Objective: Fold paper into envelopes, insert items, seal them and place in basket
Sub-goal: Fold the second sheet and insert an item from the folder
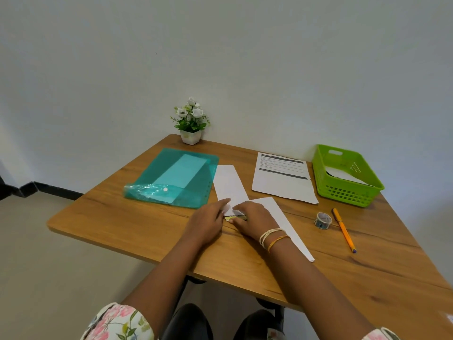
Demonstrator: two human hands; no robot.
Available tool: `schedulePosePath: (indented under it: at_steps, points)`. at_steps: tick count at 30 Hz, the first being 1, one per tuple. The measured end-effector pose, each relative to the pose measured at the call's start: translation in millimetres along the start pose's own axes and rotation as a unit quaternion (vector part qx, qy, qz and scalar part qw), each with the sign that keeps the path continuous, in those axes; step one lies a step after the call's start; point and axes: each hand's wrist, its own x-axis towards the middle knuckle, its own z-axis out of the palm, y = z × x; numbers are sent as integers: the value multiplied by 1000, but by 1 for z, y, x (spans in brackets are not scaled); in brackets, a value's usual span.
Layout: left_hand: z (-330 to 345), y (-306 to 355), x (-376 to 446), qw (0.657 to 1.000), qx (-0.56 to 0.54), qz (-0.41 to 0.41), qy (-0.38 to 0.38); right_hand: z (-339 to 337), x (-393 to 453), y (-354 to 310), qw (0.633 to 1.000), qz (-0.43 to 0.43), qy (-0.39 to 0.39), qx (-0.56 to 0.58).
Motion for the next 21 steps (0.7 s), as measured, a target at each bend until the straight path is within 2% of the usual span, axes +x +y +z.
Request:
schedulePosePath:
  at_steps: [5,7,8,9,10,12,14,16,17,18,21]
  points:
    - [1,1,0,997,-67,1,34,-3,-2,2,991,-91,39,-92]
    - [-1,3,3,987,-128,-36,88,3,-5,6,989,-87,89,-75]
    - [-2,5,6,971,-192,-80,120,6,-7,8,987,-77,131,-45]
    - [-4,10,8,936,-290,-141,144,8,-9,9,981,-70,179,-7]
    - [-6,16,11,876,-410,-210,143,10,-11,8,972,-69,223,25]
    - [-7,26,13,721,-619,-306,51,12,-18,2,953,-86,284,66]
    - [-7,37,9,611,-721,-324,-38,14,-26,-7,946,-108,291,88]
    - [-7,45,3,522,-792,-313,-43,15,-35,-13,948,-130,272,100]
    - [-6,47,0,494,-811,-311,-34,16,-39,-15,950,-141,258,106]
    - [-7,49,-3,482,-821,-304,-29,17,-43,-16,952,-148,242,115]
    - [-13,52,-9,480,-821,-306,-50,14,-52,-19,957,-122,198,171]
